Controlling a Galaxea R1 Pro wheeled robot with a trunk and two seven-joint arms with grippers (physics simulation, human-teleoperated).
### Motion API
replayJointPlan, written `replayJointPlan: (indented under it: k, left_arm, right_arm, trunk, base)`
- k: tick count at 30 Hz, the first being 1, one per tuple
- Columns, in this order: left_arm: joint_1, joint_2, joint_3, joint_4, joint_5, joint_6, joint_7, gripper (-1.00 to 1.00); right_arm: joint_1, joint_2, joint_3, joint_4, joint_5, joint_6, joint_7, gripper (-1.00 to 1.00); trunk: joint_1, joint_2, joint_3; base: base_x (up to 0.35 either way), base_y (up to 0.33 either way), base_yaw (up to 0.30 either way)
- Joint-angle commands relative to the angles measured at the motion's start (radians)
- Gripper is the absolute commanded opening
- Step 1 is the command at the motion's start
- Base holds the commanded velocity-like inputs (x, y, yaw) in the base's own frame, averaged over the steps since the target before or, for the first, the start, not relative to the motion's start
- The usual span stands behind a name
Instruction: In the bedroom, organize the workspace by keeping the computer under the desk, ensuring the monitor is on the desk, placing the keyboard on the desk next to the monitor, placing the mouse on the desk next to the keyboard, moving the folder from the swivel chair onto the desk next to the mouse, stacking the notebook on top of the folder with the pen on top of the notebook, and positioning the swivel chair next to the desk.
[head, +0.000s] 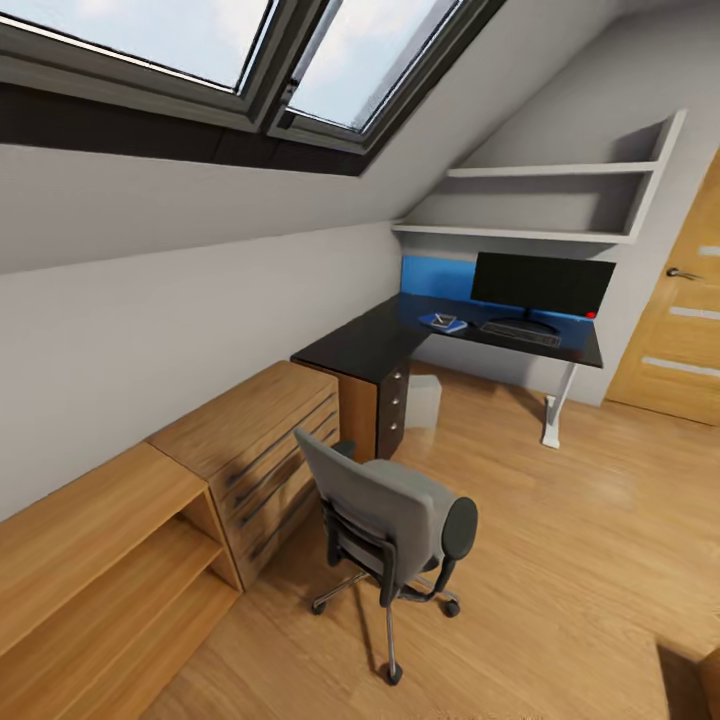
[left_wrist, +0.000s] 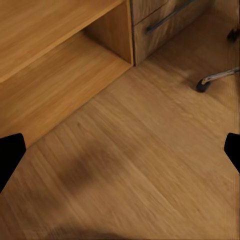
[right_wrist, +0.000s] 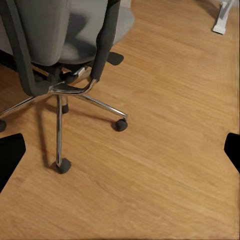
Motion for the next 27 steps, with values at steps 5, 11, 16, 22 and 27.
replayJointPlan:
  k: [5, 11, 16, 22, 27]
  left_arm:
    - [-0.001, 0.0, -0.009, 0.0, 0.004, -0.002, 0.007, 1.0]
    - [-0.001, 0.0, -0.009, 0.0, 0.004, -0.002, 0.007, 1.0]
    - [-0.001, 0.0, -0.009, 0.0, 0.003, -0.002, 0.007, 1.0]
    - [-0.001, 0.0, -0.009, 0.0, 0.002, -0.002, 0.007, 1.0]
    - [-0.001, 0.0, -0.009, 0.0, 0.003, -0.002, 0.007, 1.0]
  right_arm:
    - [-0.001, 0.0, 0.009, 0.001, -0.004, -0.002, -0.006, 1.0]
    - [-0.001, 0.0, 0.009, 0.001, -0.004, -0.002, -0.006, 1.0]
    - [-0.001, 0.0, 0.009, 0.001, -0.004, -0.002, -0.006, 1.0]
    - [-0.001, 0.0, 0.009, 0.001, -0.004, -0.002, -0.006, 1.0]
    - [-0.001, 0.0, 0.009, 0.001, -0.004, -0.002, -0.006, 1.0]
  trunk:
    - [0.001, -0.002, -0.002]
    - [0.001, -0.002, -0.002]
    - [0.001, -0.002, -0.002]
    - [0.001, -0.002, -0.002]
    - [0.001, -0.002, -0.002]
  base:
    - [0.0, 0.185, -0.296]
    - [0.0, 0.288, -0.296]
    - [0.0, 0.302, -0.296]
    - [0.0, 0.303, -0.296]
    - [0.0, 0.303, -0.296]
